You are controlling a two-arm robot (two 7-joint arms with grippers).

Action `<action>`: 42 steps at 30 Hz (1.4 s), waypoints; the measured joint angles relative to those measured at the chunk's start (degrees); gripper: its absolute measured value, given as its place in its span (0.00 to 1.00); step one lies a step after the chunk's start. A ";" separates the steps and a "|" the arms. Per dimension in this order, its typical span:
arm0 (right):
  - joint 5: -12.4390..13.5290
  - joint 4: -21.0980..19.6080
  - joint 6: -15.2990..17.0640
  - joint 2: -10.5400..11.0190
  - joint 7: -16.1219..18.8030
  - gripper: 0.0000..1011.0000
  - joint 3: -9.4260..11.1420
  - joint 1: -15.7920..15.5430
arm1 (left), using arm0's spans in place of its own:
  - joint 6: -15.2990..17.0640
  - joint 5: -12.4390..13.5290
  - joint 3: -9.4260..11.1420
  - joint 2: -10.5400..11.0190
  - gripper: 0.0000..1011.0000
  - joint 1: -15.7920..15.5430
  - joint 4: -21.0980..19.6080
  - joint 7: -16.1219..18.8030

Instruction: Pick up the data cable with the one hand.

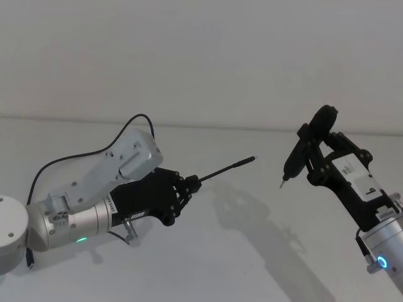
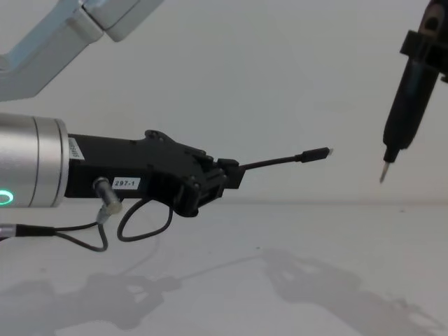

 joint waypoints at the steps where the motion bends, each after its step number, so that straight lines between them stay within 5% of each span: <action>1: 0.00 0.00 -0.05 -0.02 0.07 0.27 -0.02 0.15 | -0.04 -0.05 -0.03 0.01 0.05 -0.01 0.00 -0.04; 42: 1.09 6.88 -0.96 -1.49 2.40 0.27 -2.87 8.89 | -0.53 -0.83 -0.50 0.13 0.05 -0.21 0.04 -0.55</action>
